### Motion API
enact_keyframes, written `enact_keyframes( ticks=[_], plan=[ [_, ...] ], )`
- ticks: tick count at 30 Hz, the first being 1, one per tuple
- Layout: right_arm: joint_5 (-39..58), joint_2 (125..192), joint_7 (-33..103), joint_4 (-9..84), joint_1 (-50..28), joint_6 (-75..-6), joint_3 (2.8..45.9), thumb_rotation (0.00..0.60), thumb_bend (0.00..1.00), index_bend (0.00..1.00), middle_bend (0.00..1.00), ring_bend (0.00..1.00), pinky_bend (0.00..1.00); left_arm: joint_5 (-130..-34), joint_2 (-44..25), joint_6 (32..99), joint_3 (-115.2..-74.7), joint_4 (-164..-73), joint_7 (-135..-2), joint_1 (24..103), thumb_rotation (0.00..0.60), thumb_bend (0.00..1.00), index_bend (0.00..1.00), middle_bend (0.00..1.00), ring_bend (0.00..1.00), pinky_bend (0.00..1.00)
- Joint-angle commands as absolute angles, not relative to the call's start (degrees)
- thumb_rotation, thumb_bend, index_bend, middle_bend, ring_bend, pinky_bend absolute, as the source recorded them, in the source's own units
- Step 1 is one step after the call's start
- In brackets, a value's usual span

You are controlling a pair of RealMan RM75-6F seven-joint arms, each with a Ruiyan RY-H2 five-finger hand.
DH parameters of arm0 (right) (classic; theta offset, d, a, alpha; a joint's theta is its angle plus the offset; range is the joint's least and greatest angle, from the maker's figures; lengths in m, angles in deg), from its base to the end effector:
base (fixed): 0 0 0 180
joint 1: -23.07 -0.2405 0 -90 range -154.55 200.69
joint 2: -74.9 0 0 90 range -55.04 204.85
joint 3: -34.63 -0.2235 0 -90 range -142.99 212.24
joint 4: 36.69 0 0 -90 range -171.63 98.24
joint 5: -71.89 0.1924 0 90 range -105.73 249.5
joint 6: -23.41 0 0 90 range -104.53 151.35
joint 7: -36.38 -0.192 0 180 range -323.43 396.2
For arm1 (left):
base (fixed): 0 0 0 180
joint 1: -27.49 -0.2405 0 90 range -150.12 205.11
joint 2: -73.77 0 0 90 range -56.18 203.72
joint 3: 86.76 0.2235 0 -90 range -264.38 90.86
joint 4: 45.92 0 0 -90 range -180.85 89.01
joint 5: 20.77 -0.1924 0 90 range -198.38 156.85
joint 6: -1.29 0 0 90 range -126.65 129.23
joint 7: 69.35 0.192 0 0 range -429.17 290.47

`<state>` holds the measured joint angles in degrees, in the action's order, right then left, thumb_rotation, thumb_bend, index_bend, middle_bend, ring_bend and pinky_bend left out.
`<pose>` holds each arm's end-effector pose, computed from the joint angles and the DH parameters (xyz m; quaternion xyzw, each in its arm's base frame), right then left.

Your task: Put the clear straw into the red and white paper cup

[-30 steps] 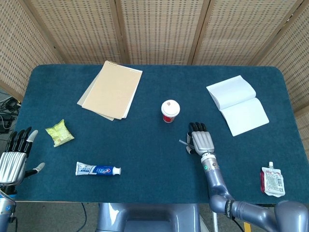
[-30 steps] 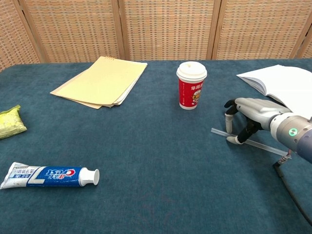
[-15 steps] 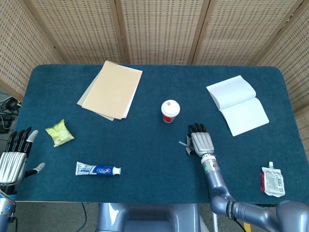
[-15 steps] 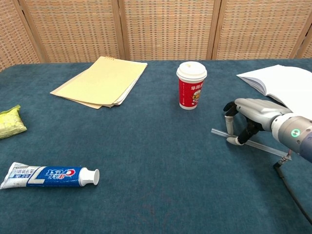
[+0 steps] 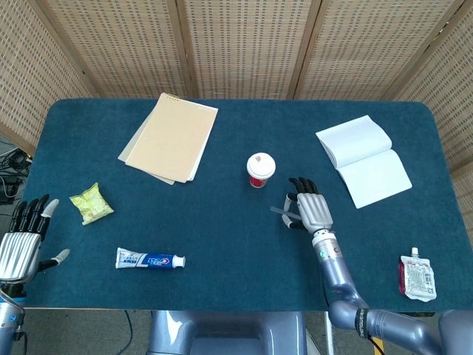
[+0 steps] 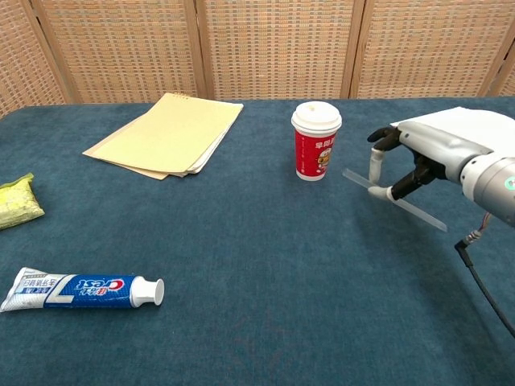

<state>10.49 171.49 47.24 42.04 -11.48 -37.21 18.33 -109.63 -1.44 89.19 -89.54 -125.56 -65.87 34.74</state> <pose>-0.1506 -0.3653 -0.0127 0.6071 -0.4943 0.4325 0.4474 -0.2741 0.2376 0.1279 -0.6191 -0.3251 -0.3971 0.5945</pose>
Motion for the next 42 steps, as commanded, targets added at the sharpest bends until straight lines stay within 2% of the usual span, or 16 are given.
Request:
enact_keyframes(
  ticks=[1,10,24,42],
  plan=[
    [7.2,169.5,39.7,44.3,-10.6,-39.2,15.6,0.6,0.51,0.59,0.18,0.0,0.0,-109.5,-1.4,88.9,-89.5,-125.5,-66.1,34.8,0.6,0.07,0.0,0.0,0.0,0.0],
    [7.9,164.7,27.8,49.9,-11.0,-39.1,8.3,0.6,0.51,0.61,0.2,0.0,0.0,-108.6,-1.5,87.6,-89.8,-125.0,-67.5,35.3,0.6,0.07,0.0,0.0,0.0,0.0],
    [16.3,158.1,24.9,55.0,-14.5,-36.7,-0.9,0.6,0.51,0.62,0.22,0.0,0.0,-106.8,-2.4,83.9,-90.0,-123.1,-69.3,36.8,0.6,0.07,0.0,0.0,0.0,0.0],
    [21.4,162.2,22.4,51.0,-21.1,-34.8,-1.6,0.6,0.51,0.62,0.22,0.0,0.0,-106.4,-2.9,83.7,-90.1,-122.5,-69.5,37.2,0.6,0.07,0.0,0.0,0.0,0.0]
  ],
)
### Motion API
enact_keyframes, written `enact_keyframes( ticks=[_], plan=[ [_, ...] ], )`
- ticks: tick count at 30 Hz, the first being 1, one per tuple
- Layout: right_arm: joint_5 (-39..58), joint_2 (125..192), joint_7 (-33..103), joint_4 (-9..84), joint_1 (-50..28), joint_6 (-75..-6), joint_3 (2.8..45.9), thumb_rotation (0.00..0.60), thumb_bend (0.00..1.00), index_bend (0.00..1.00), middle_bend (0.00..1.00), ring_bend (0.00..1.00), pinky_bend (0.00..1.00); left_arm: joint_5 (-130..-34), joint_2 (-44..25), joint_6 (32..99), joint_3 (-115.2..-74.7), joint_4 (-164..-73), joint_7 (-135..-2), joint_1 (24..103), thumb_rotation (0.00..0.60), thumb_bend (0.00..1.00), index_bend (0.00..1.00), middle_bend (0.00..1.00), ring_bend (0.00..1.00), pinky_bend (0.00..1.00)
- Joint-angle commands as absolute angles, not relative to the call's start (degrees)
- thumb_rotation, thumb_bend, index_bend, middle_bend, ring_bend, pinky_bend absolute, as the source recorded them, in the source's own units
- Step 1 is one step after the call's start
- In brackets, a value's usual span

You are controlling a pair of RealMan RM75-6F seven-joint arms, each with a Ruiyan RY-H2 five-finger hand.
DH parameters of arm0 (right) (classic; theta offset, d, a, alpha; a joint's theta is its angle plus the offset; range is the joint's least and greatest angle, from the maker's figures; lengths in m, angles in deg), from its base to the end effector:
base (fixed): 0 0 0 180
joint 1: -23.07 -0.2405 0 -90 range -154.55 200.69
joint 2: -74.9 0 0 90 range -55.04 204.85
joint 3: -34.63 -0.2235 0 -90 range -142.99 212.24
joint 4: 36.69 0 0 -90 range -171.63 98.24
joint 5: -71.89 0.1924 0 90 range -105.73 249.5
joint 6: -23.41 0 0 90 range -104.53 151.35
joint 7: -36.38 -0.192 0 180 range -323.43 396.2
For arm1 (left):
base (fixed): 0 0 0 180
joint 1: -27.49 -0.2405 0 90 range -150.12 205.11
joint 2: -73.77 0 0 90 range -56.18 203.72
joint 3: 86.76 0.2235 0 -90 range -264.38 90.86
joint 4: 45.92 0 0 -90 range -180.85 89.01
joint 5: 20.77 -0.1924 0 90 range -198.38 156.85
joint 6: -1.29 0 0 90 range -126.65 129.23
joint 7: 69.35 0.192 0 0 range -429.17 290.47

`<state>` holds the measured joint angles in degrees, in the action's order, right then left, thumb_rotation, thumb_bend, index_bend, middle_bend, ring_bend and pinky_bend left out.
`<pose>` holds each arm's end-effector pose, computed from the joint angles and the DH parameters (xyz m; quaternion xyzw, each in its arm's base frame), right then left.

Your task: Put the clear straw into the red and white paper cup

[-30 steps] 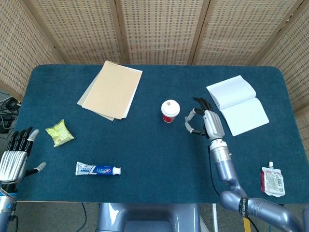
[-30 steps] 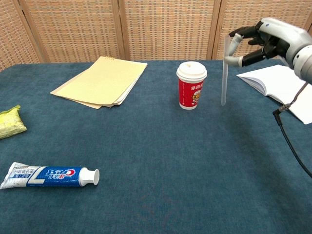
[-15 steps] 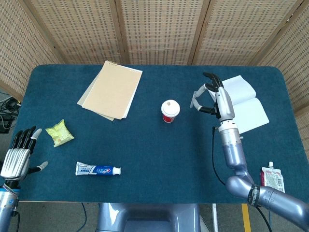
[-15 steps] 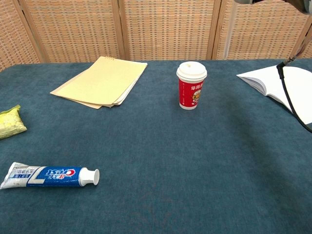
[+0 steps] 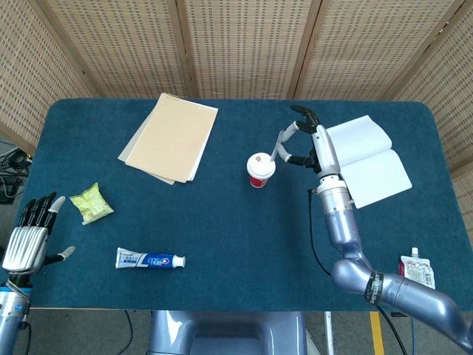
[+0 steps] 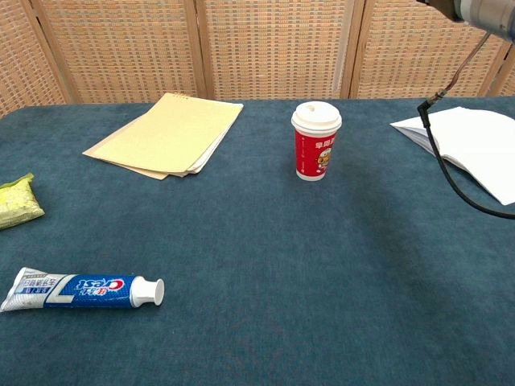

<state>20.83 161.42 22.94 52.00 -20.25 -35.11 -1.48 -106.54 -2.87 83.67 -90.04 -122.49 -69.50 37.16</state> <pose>-0.0610 -0.4340 0.1016 0.3965 -0.5802 0.6486 0.2924 -0.2871 0.2532 0.1149 -0.6201 -0.3614 -0.3841 0.5808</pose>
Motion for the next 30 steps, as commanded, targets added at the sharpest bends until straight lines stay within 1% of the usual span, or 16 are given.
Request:
enact_keyframes(
  ticks=[1,7,15,20,30],
  plan=[
    [21.4,162.4,22.3,50.6,-21.4,-34.8,-1.7,0.6,0.51,0.62,0.22,0.0,0.0,-106.3,-2.8,83.7,-90.2,-122.5,-69.5,37.2,0.6,0.07,0.0,0.0,0.0,0.0],
    [21.9,163.2,22.4,48.8,-23.2,-34.4,-2.0,0.6,0.52,0.62,0.22,0.0,0.0,-105.8,-2.9,83.3,-90.3,-122.4,-69.4,37.3,0.6,0.07,0.0,0.0,0.0,0.0],
    [25.0,165.6,20.9,44.9,-25.9,-32.3,-2.4,0.6,0.52,0.62,0.22,0.0,0.0,-104.7,-3.2,81.6,-90.4,-121.9,-69.0,37.9,0.6,0.07,0.0,0.0,0.0,0.0],
    [25.3,167.0,20.4,41.8,-27.2,-31.8,-2.3,0.6,0.52,0.62,0.22,0.0,0.0,-104.2,-3.4,81.0,-90.5,-121.4,-69.1,38.1,0.6,0.07,0.0,0.0,0.0,0.0],
    [25.5,168.1,19.5,39.0,-28.3,-30.9,-2.0,0.6,0.52,0.62,0.22,0.0,0.0,-103.5,-3.6,80.2,-90.7,-120.9,-69.2,38.4,0.6,0.07,0.0,0.0,0.0,0.0]
  ],
)
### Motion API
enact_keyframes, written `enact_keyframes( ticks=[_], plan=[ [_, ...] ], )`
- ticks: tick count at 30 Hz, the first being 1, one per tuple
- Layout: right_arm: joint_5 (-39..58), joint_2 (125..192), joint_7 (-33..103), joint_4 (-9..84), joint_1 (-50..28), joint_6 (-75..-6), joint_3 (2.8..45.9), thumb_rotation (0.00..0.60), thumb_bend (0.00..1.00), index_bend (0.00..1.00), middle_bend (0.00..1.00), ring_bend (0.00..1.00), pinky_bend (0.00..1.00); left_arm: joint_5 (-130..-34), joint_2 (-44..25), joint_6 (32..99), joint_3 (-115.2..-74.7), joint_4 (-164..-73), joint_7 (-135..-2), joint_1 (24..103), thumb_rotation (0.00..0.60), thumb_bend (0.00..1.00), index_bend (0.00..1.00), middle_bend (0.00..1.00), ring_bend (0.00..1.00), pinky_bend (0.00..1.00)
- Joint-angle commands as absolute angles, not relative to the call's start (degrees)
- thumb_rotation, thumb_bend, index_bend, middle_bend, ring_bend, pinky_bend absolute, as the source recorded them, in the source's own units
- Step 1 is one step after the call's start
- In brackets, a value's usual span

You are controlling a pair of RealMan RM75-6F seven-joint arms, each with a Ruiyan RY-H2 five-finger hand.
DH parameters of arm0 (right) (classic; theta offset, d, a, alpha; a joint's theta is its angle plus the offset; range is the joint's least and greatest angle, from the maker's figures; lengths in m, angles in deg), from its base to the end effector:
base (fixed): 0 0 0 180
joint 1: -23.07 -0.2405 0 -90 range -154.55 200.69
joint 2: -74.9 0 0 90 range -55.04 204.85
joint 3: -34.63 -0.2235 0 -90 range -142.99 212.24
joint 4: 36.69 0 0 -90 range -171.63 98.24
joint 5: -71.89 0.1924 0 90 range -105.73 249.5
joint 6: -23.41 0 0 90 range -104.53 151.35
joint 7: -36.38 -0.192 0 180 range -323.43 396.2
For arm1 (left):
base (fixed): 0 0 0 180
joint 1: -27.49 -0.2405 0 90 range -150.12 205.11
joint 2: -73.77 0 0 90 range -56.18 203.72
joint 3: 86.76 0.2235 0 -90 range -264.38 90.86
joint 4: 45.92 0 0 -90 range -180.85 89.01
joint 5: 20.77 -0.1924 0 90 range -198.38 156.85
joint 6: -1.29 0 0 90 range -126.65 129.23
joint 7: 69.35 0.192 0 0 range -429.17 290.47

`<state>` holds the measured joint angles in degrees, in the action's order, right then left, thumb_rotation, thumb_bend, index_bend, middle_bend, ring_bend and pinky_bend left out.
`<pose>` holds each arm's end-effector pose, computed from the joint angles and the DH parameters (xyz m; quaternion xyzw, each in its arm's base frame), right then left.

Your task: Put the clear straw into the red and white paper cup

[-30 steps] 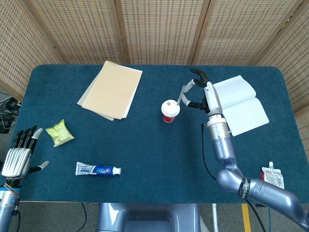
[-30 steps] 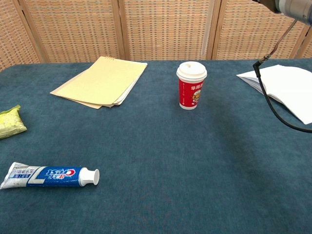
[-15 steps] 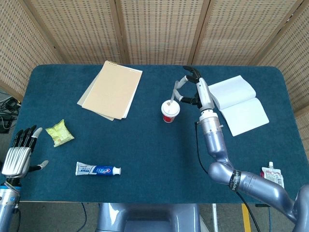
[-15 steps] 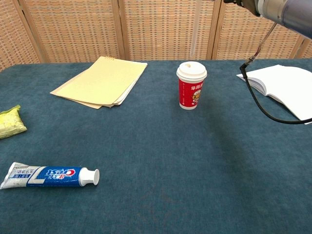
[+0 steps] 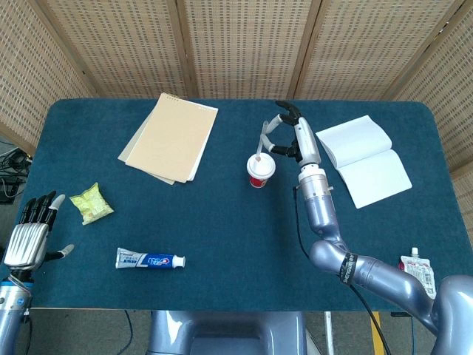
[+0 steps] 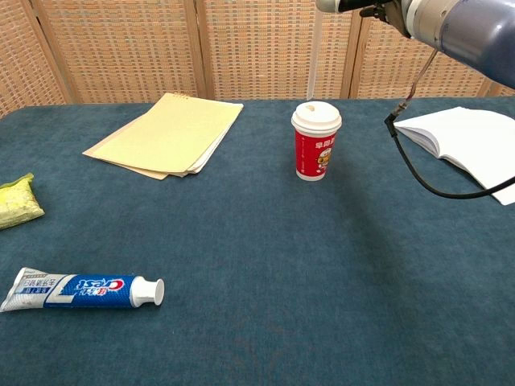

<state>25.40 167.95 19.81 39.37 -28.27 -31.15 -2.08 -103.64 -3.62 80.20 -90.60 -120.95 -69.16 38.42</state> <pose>-0.0489 -0.4639 0.0717 0.3777 -0.6086 0.6393 0.2797 -0.2979 0.2622 0.1095 -0.6192 -0.3764 -0.3620 0.5864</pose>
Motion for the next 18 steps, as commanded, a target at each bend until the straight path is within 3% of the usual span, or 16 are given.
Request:
enact_keyframes(
  ticks=[1,18],
  plan=[
    [25.5,168.2,19.4,38.8,-28.4,-30.9,-1.9,0.6,0.52,0.62,0.22,0.0,0.0,-103.5,-3.6,80.2,-90.7,-121.0,-69.2,38.4,0.6,0.07,0.0,0.0,0.0,0.0],
    [25.2,169.2,18.0,36.0,-28.6,-29.9,-1.2,0.6,0.52,0.62,0.22,0.0,0.0,-103.5,-3.7,79.8,-90.4,-120.9,-69.1,38.7,0.6,0.07,0.0,0.0,0.0,0.0]
  ],
)
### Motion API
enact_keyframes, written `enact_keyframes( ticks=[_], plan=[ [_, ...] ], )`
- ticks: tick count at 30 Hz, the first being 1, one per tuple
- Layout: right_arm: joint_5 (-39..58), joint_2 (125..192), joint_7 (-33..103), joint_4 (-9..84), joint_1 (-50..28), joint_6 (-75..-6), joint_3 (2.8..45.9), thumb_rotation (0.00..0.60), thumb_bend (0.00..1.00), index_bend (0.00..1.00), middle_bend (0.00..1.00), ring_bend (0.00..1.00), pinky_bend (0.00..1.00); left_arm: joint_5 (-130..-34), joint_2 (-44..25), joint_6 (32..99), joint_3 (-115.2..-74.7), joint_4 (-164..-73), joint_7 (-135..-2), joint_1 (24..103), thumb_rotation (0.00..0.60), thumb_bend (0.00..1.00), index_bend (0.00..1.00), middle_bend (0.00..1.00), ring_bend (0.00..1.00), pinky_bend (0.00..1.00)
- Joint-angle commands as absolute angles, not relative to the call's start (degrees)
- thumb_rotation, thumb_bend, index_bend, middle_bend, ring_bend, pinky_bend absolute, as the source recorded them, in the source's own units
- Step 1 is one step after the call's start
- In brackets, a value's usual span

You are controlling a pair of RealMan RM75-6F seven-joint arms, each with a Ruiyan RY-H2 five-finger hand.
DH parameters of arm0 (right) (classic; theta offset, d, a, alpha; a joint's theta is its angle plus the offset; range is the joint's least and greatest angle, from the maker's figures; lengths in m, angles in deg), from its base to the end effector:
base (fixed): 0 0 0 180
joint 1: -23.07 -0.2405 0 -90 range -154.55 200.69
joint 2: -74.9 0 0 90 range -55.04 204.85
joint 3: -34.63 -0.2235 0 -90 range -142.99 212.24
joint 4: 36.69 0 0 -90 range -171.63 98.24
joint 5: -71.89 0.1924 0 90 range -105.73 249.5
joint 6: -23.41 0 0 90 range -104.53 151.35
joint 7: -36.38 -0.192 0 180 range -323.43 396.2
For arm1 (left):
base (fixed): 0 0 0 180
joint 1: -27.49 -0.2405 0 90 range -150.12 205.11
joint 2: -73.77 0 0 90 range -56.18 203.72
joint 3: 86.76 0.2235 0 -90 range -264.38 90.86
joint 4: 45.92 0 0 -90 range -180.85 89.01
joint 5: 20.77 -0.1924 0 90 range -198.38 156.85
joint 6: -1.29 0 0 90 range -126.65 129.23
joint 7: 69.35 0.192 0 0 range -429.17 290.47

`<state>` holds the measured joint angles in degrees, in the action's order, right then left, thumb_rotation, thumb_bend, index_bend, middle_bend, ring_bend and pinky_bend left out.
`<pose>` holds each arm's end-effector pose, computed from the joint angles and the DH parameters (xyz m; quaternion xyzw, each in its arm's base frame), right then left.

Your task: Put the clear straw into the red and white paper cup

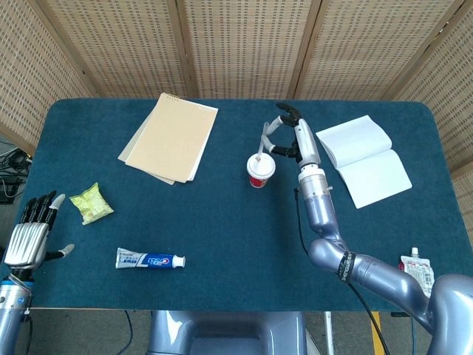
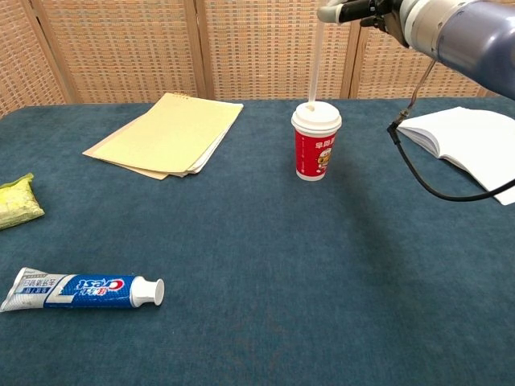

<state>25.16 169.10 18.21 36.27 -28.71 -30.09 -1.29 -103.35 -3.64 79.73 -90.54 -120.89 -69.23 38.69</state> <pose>-0.0568 -0.4678 0.0642 0.3757 -0.6146 0.6329 0.2837 -0.2984 0.2634 0.1084 -0.6200 -0.3789 -0.3600 0.5851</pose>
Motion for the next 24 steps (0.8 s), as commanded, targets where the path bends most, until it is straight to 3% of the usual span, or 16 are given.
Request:
enact_keyframes(
  ticks=[1,9,18,24],
  plan=[
    [25.2,169.2,17.8,35.9,-28.6,-29.8,-1.1,0.6,0.52,0.62,0.22,0.0,0.0,-103.5,-3.7,79.8,-90.4,-120.9,-69.1,38.7,0.6,0.07,0.0,0.0,0.0,0.0],
    [24.8,169.4,17.4,35.4,-28.4,-29.4,-0.7,0.6,0.52,0.6,0.21,0.0,0.0,-103.4,-3.7,79.9,-90.4,-120.9,-69.0,38.7,0.6,0.07,0.0,0.0,0.0,0.0],
    [24.2,168.8,17.0,36.0,-27.8,-28.2,0.3,0.6,0.45,0.37,0.07,0.0,0.0,-103.3,-3.6,79.8,-90.3,-120.9,-69.2,38.7,0.6,0.07,0.0,0.0,0.0,0.0],
    [22.6,167.2,16.4,37.8,-25.9,-29.0,1.2,0.6,0.43,0.31,0.03,0.0,0.0,-103.5,-3.5,80.1,-90.3,-121.0,-69.3,38.6,0.6,0.07,0.0,0.0,0.0,0.0]
  ],
)
